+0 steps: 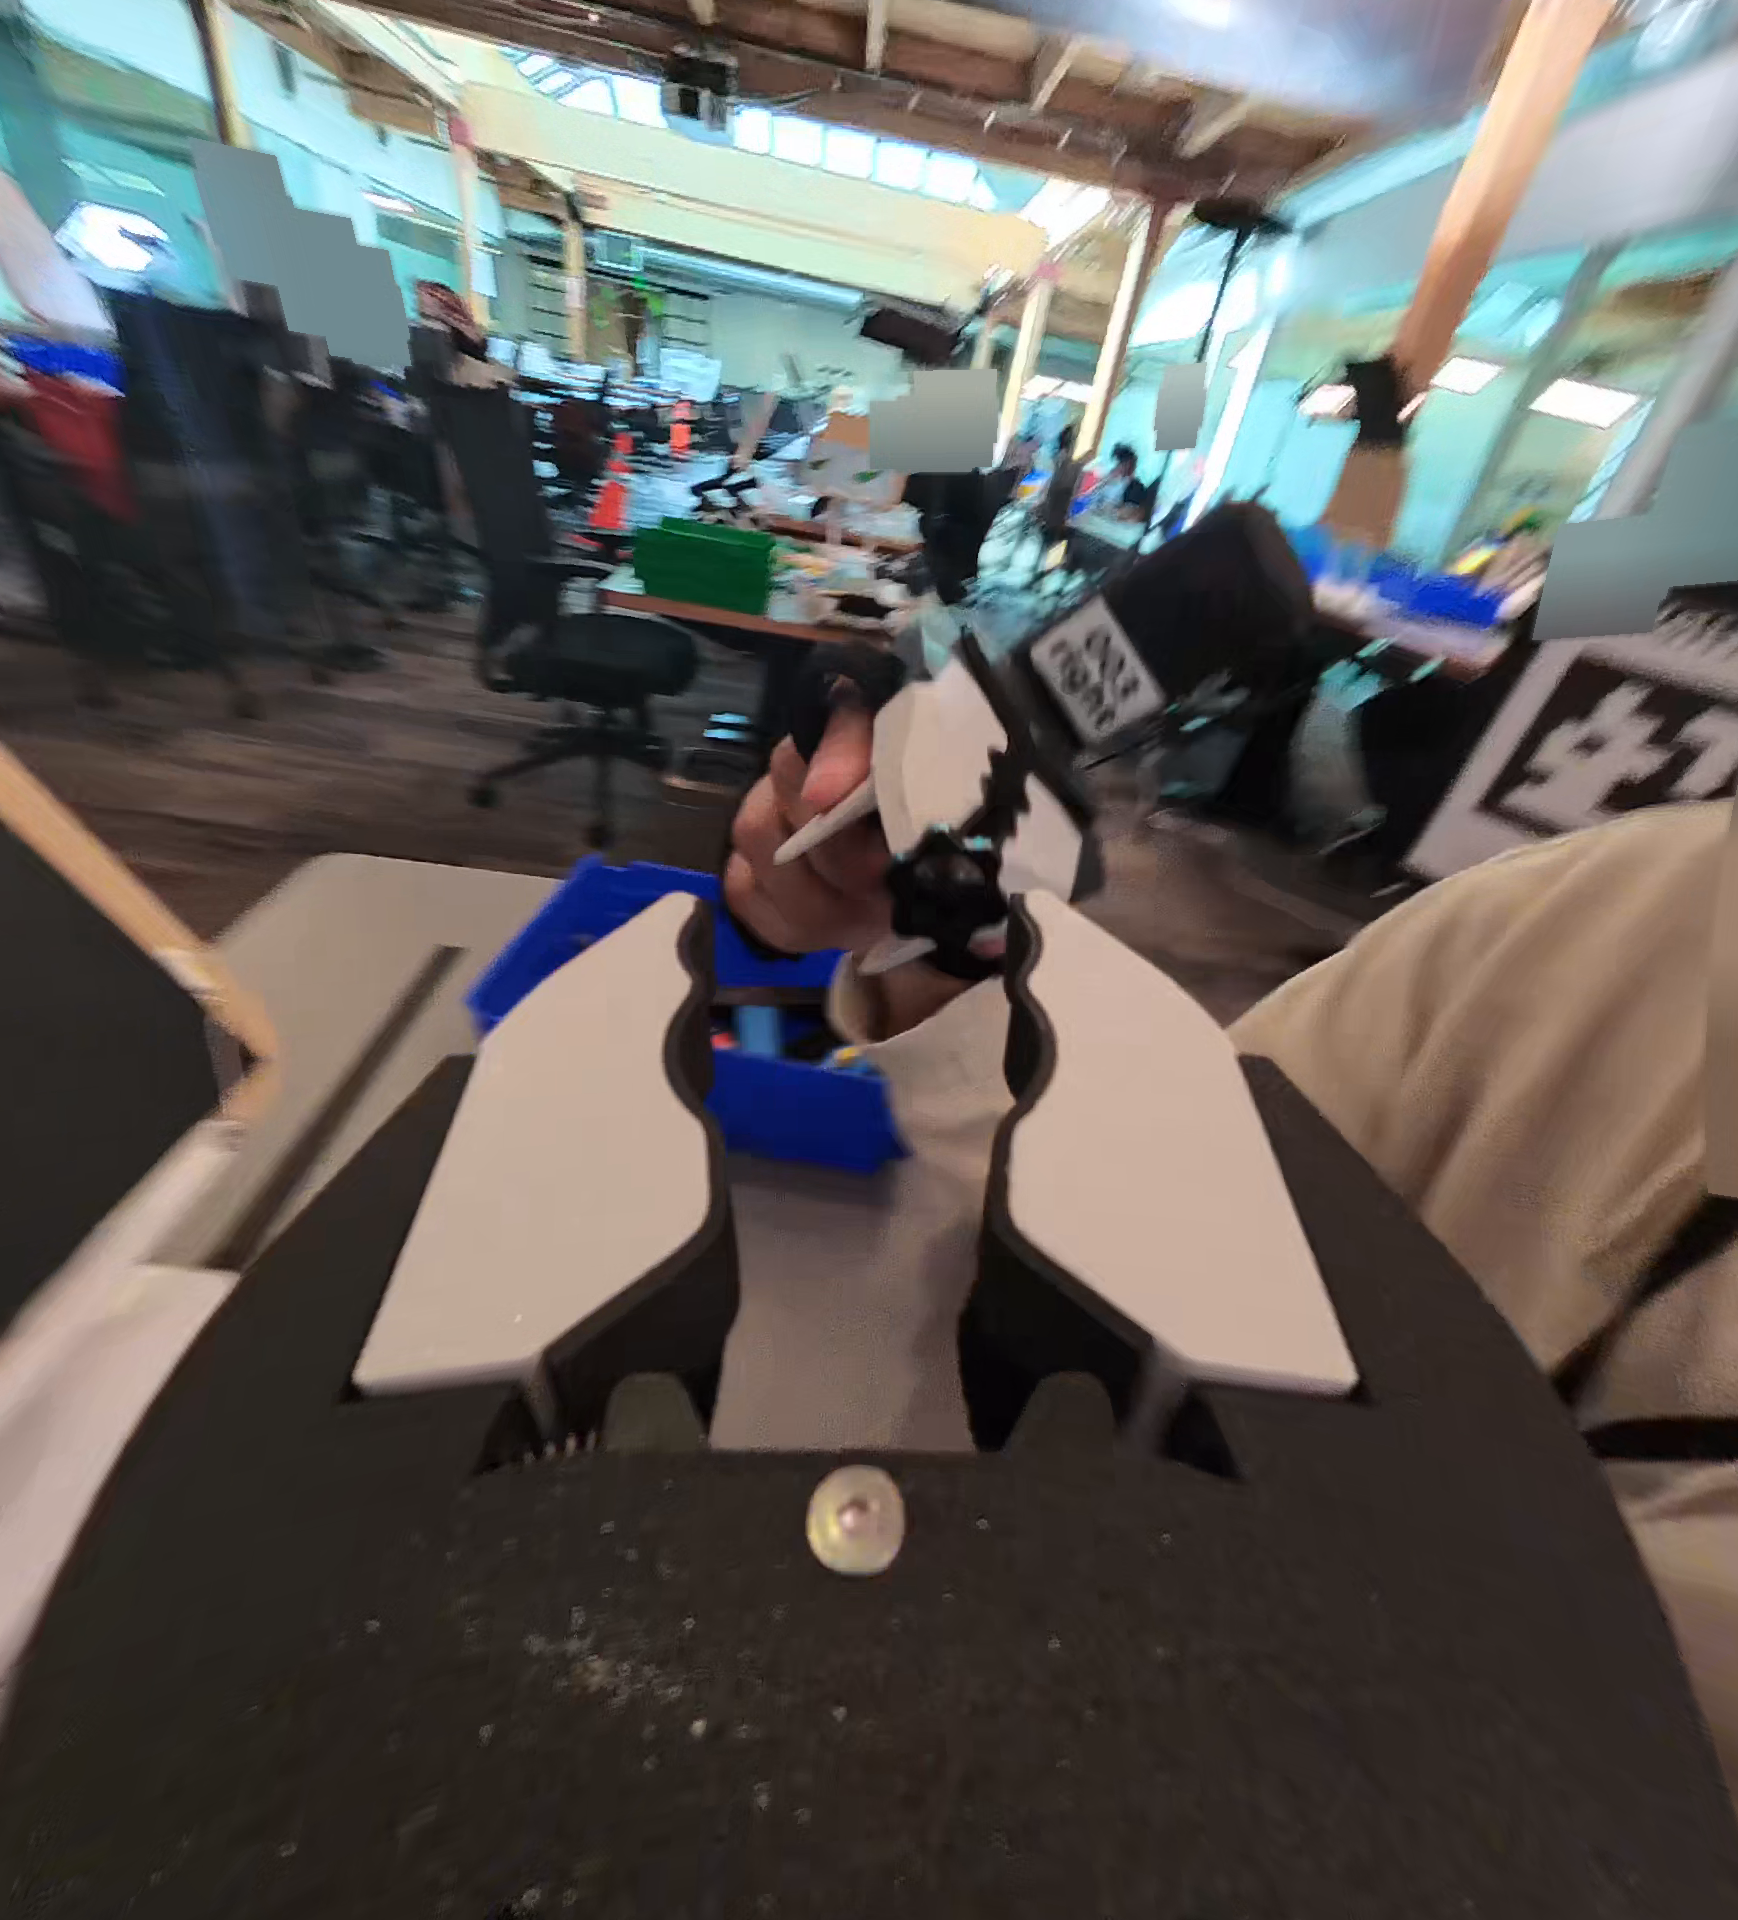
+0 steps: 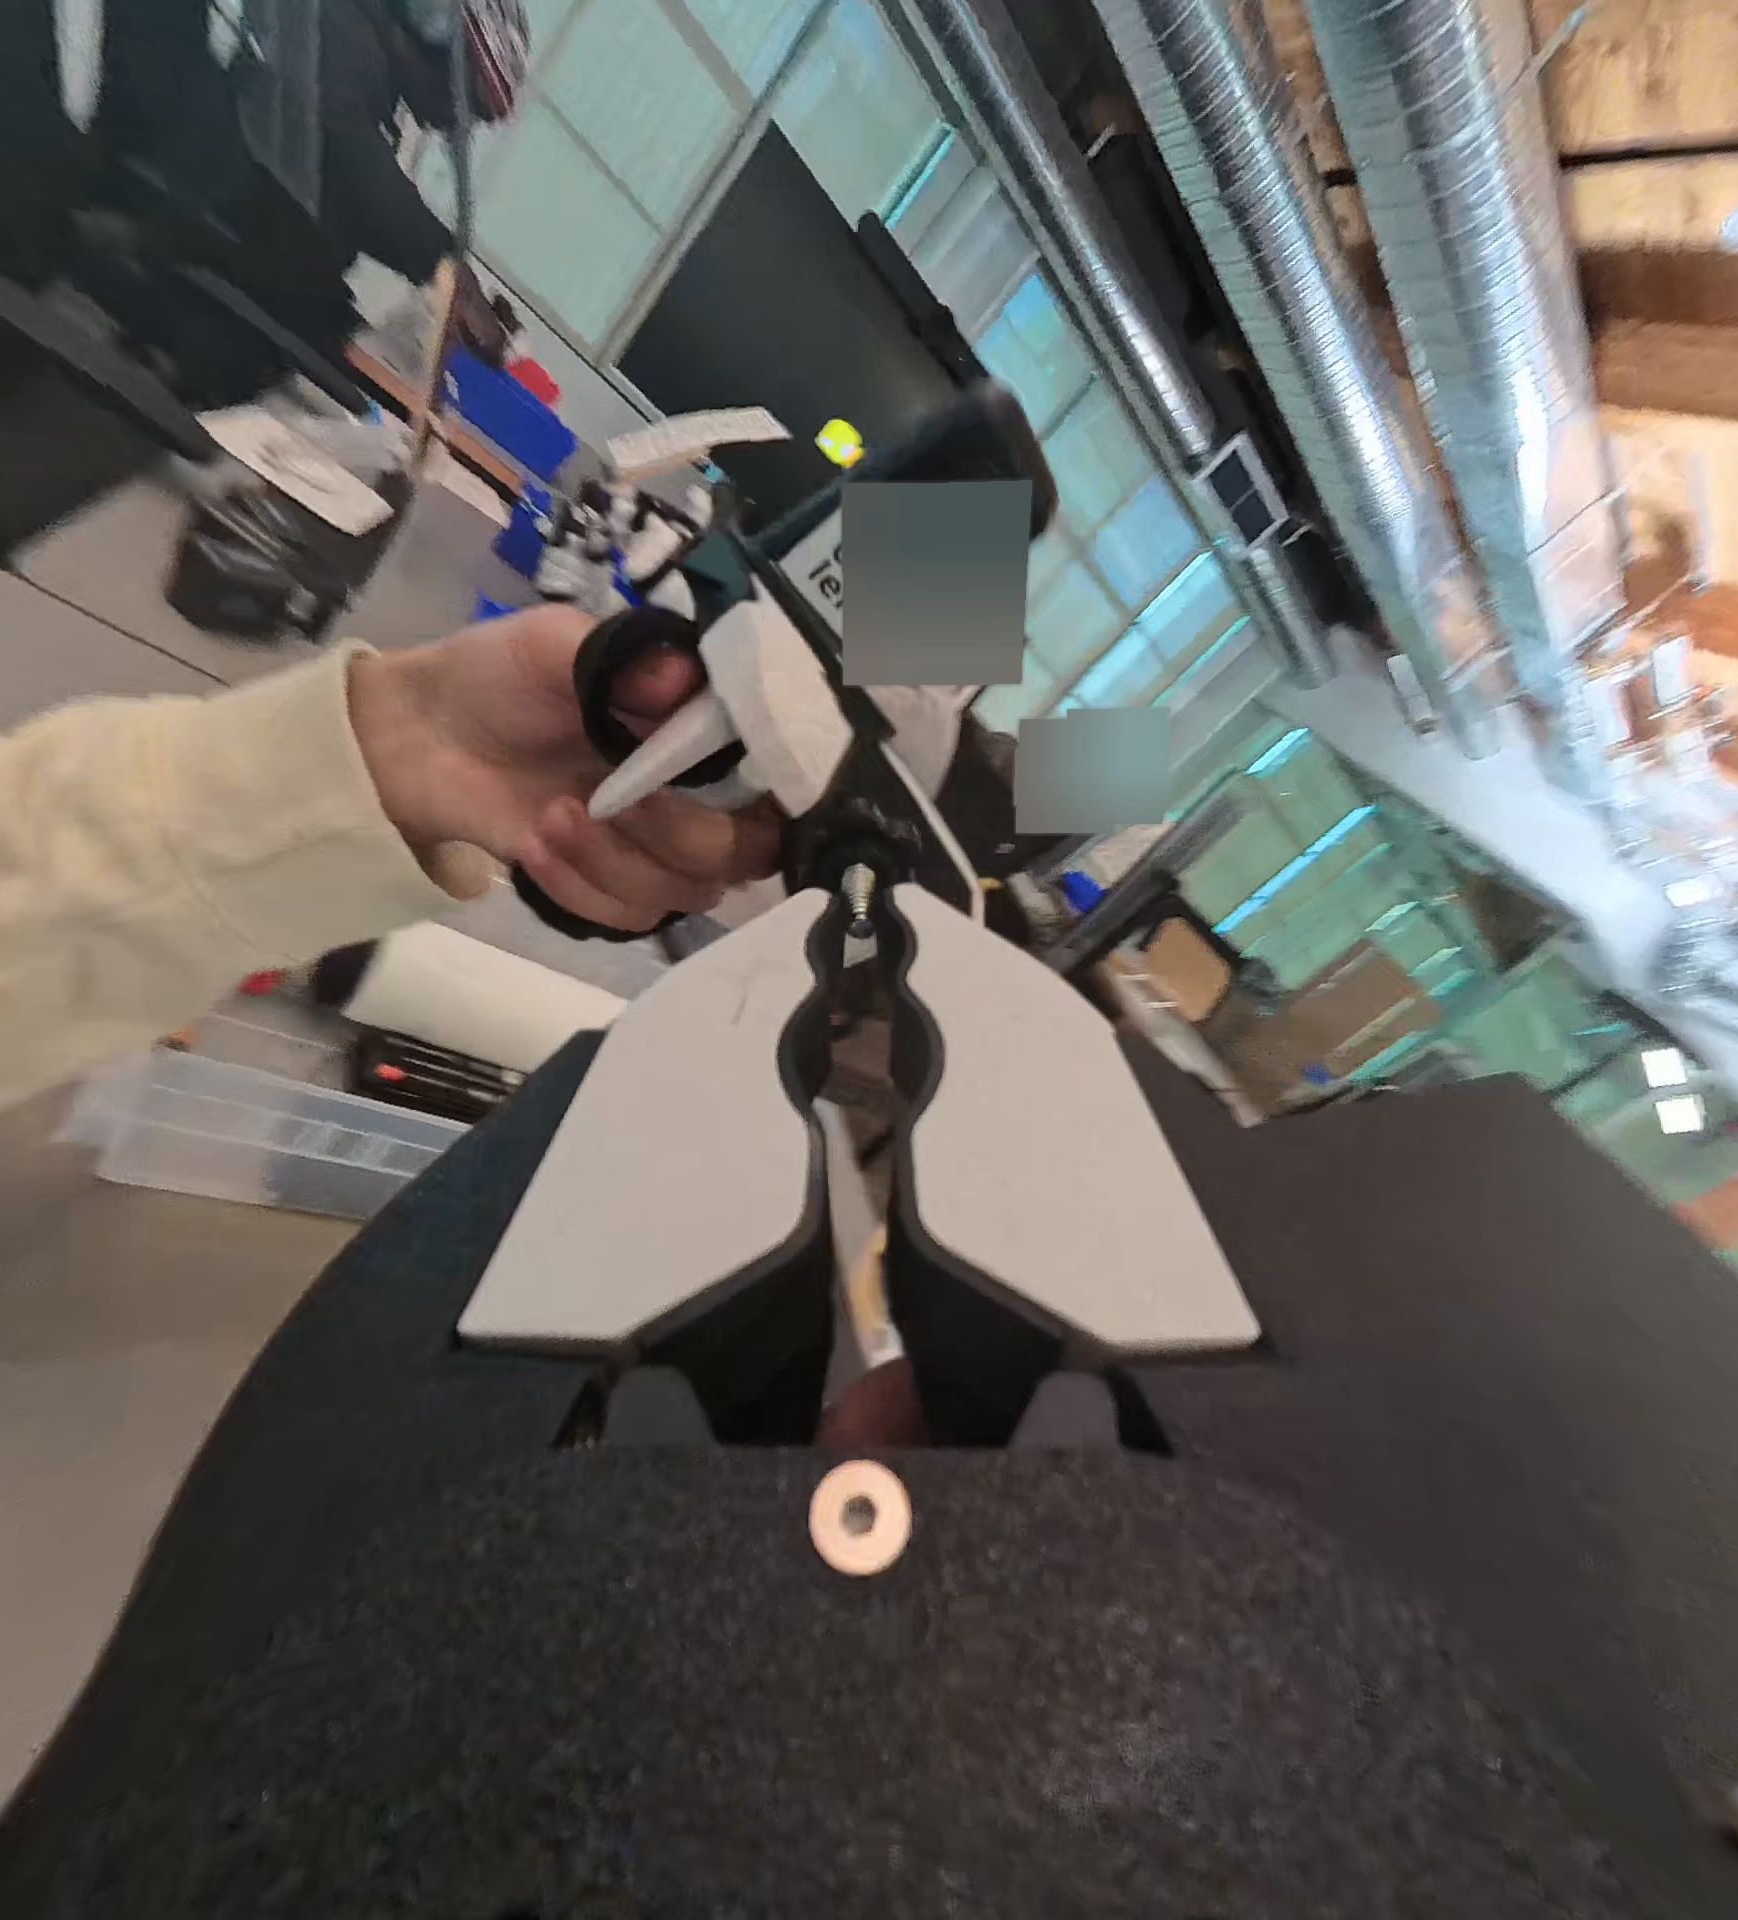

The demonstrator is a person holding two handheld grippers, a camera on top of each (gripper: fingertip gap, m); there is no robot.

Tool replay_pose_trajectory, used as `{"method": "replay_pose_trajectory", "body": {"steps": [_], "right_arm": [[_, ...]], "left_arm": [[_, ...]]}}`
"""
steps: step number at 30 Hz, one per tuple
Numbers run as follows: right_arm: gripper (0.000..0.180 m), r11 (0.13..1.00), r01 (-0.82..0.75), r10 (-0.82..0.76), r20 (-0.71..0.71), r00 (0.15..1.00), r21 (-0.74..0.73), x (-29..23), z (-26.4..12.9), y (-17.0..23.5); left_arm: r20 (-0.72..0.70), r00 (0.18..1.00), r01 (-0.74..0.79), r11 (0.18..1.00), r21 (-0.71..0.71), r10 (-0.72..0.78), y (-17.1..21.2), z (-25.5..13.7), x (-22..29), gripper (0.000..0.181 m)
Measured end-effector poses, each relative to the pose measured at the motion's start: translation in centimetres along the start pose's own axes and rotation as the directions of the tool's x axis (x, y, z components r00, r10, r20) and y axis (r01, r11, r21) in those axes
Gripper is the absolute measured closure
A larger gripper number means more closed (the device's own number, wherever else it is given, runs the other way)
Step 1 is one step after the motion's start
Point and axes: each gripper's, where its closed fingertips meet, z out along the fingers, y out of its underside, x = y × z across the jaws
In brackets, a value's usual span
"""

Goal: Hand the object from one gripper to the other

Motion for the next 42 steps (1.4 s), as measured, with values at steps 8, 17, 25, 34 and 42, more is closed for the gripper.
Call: {"method": "replay_pose_trajectory", "body": {"steps": [8,17,25,34,42], "right_arm": [[0.174,0.649,-0.744,0.746,0.323,0.582,-0.158,0.0,-0.4,2.3],[0.174,0.579,-0.756,0.791,0.436,0.430,-0.305,-3.0,0.5,3.5],[0.174,0.576,-0.755,0.801,0.402,0.444,-0.313,-2.9,1.1,4.3],[0.130,0.693,-0.690,0.707,0.007,0.707,-0.208,2.1,0.9,7.5],[0.109,0.605,-0.762,0.724,-0.239,0.648,-0.231,3.3,0.6,9.0]], "left_arm": [[0.269,0.810,-0.456,0.849,-0.267,0.520,2.6,-1.7,-0.1,0.148],[0.246,0.804,-0.432,0.817,-0.383,0.541,4.6,-0.4,-0.6,0.138],[0.232,0.823,-0.424,0.832,-0.359,0.519,4.5,-0.1,-1.5,0.157],[0.378,0.736,-0.368,0.801,-0.473,0.561,4.8,-1.4,-5.0,0.157],[0.434,0.673,-0.287,0.752,-0.593,0.599,6.3,-1.7,-7.8,0.157]]}}
